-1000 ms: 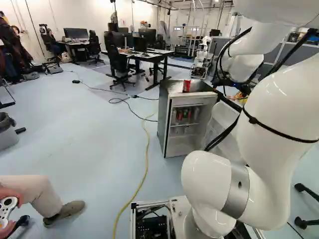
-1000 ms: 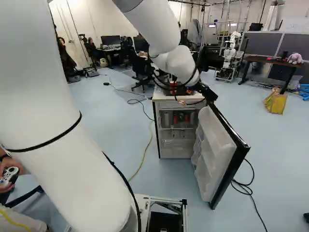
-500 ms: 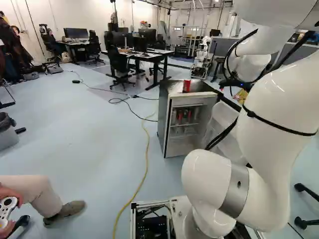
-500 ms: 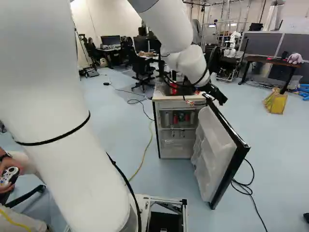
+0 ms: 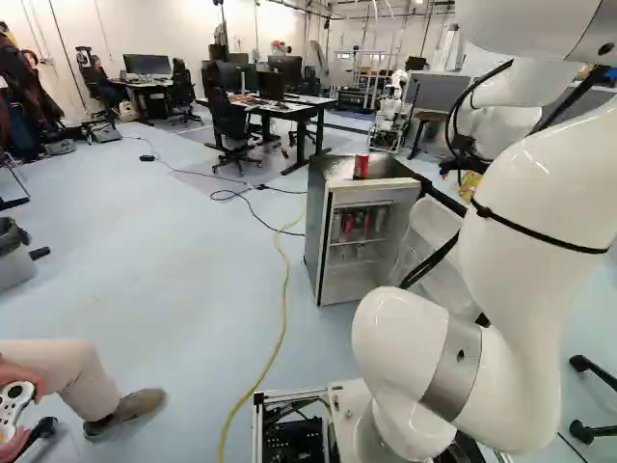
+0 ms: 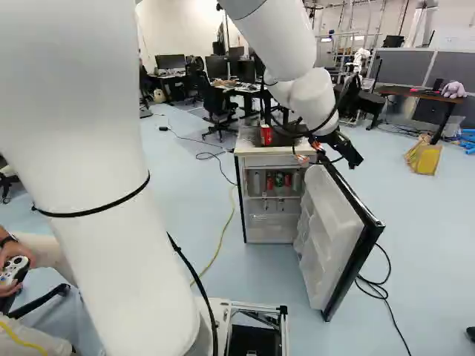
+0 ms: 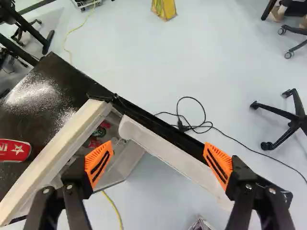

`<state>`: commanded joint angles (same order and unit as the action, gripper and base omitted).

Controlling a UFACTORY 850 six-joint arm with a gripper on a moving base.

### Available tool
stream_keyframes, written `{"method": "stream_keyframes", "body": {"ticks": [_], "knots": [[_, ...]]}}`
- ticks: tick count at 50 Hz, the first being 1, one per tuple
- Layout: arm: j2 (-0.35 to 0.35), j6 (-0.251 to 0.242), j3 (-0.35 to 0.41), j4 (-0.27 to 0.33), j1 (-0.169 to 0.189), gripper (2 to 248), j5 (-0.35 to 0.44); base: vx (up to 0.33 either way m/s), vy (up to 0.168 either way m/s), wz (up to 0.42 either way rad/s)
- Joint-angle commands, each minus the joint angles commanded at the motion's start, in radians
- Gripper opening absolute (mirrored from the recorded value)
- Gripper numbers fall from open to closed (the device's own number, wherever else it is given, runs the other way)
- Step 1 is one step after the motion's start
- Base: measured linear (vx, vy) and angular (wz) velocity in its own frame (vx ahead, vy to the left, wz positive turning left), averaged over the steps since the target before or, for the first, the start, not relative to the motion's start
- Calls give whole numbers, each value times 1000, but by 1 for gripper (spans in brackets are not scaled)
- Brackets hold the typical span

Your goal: Grab a drink from the fridge

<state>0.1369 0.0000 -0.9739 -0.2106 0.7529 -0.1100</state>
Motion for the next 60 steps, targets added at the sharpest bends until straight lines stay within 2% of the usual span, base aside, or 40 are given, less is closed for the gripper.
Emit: {"method": "stream_keyframes", "body": {"ticks": [60], "knots": [[153, 0, -175, -126, 162, 247, -172, 0, 0, 0]]}}
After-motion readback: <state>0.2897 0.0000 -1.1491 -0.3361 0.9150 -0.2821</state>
